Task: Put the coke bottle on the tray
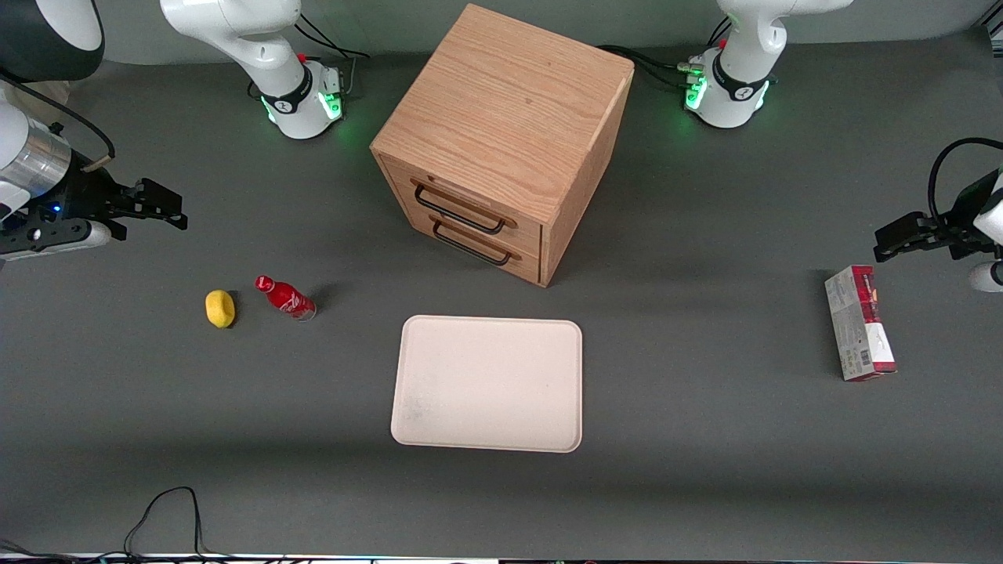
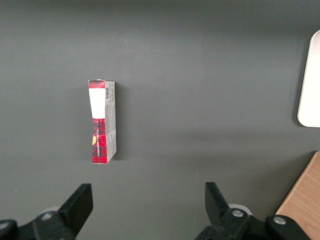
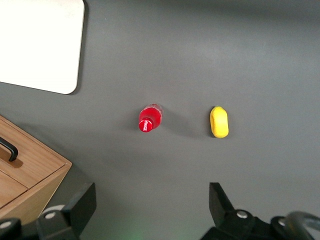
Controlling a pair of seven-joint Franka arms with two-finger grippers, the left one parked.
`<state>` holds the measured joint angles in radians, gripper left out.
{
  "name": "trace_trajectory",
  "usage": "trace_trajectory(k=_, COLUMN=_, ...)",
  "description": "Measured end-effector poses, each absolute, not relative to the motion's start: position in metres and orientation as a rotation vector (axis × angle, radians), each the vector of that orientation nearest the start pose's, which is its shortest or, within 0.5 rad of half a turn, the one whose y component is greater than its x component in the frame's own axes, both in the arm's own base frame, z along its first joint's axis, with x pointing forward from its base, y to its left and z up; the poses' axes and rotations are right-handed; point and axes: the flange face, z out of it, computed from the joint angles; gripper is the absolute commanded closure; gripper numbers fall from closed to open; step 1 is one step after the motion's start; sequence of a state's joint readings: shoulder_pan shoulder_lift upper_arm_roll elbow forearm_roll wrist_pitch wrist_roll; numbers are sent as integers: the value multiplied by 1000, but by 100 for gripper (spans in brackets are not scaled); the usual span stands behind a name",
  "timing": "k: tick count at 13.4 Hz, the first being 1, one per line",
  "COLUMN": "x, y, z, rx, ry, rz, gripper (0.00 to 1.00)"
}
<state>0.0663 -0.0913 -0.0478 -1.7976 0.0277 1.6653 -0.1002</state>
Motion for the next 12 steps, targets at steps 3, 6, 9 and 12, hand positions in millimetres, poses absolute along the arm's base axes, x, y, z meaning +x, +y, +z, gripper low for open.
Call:
trace_trajectory(k=3, x=529, y=11, z=577, rx=-3103, ry=-178, rz=53, gripper=0)
trace_trajectory(k=6, x=530, y=12, z=582, rx=-3103, ry=-180, rz=37, gripper=0)
trace_trajectory(k=9, x=530, y=14, z=588, rx=-3104, ry=-186, rz=28, gripper=0)
trace_trajectory(k=12, x=529, y=15, z=590, rx=-3103, ry=-189, rz=34, gripper=0)
